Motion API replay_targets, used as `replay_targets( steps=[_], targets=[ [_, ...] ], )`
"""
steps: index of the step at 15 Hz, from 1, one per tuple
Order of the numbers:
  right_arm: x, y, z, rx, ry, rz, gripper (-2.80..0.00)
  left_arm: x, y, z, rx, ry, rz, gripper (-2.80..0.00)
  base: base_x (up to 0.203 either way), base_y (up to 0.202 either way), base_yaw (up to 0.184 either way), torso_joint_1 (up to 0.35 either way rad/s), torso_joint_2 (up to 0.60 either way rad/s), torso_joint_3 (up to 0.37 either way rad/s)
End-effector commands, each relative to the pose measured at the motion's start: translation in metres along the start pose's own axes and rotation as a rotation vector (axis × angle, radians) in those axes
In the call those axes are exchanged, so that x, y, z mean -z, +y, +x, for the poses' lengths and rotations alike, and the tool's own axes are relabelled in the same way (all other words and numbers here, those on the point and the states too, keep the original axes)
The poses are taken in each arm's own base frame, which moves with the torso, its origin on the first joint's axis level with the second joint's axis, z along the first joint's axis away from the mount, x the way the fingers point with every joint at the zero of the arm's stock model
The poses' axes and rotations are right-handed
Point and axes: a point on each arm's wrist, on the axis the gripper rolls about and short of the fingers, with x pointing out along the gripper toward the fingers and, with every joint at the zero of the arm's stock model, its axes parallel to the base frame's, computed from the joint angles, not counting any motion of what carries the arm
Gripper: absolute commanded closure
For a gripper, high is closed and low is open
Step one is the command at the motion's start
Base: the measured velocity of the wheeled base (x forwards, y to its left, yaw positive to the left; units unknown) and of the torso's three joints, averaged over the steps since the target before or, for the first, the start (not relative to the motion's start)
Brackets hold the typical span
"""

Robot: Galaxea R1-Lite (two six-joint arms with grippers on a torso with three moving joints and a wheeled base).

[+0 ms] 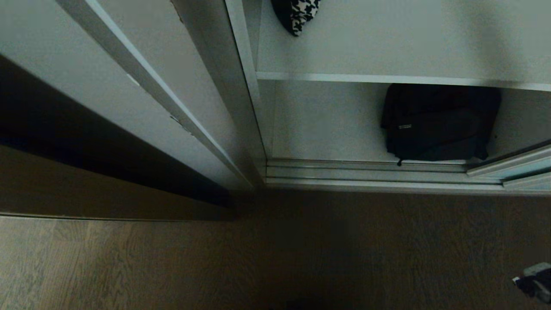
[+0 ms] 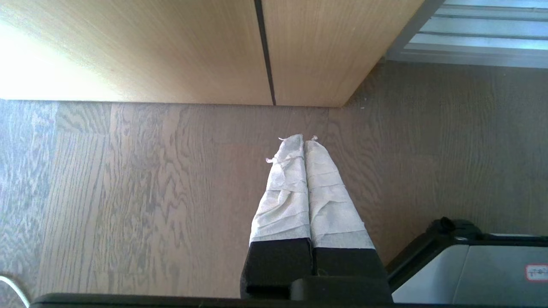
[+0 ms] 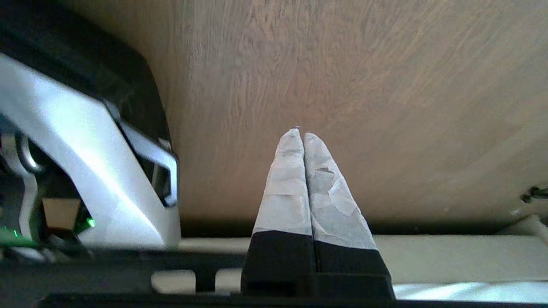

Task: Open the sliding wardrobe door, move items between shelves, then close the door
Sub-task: Place the bag on the higher shelf

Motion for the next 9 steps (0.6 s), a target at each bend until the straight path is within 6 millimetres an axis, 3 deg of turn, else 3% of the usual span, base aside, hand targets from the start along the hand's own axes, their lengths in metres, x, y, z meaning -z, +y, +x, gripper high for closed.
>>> replay_targets(
  steps=[1,6,9],
  targets=[
    [-0.010,0.000,0.022,-0.003,0.030,0.007,0.00,0.000,0.000,0.000,0.000,0.001,0.000,0.00,0.000,0.000,0.000,0.000,0.00,0.000],
    [-0.031,-0.003,0.063,0.001,-0.188,0.078,0.00,0.000,0.000,0.000,-0.002,0.001,0.000,0.00,0.000,0.000,0.000,0.000,0.00,0.000],
    [-0.045,-0.009,0.065,0.033,-0.401,0.094,0.00,0.000,0.000,0.000,0.000,0.001,0.000,0.00,0.000,0.000,0.000,0.000,0.00,0.000]
  ],
)
